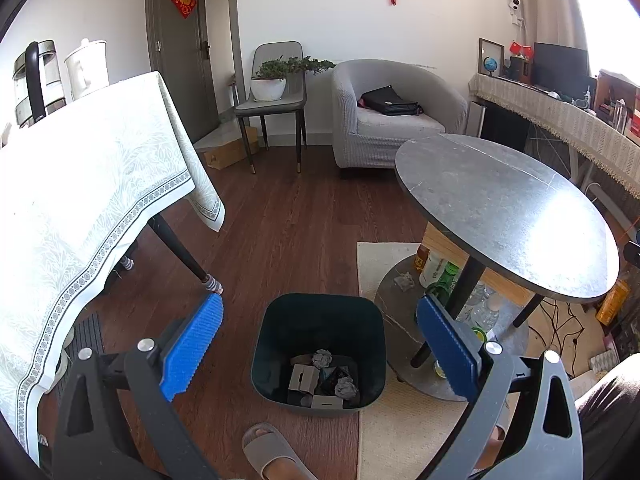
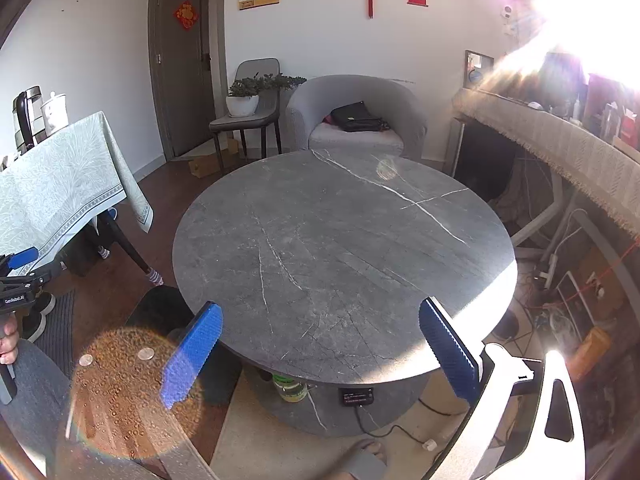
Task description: Collect trash
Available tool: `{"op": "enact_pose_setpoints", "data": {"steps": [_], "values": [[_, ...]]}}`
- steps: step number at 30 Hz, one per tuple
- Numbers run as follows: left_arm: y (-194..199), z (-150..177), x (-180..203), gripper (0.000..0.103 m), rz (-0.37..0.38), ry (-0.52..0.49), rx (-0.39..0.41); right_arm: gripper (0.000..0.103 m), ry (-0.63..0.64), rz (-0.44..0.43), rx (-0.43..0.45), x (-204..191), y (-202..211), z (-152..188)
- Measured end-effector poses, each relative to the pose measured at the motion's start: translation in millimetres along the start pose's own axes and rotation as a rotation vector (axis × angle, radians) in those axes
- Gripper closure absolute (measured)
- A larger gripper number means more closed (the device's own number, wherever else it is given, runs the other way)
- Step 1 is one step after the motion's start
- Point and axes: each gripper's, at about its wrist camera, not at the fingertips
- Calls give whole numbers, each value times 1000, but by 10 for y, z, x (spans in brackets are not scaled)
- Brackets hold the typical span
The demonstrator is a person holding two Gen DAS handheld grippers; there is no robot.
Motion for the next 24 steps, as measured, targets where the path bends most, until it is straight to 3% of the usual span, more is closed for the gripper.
{"op": "enact_pose_setpoints", "data": {"steps": [24], "values": [[-5,1,-21,4,0,16,0,4,8,-18,5,-59,-14,-24]]}}
Point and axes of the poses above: each gripper's, at about its wrist camera, not at the fingertips, and y roughly against the way its jaws point, x to its right, z to its underside, and after that the axes turned 15 degrees about y, right-handed
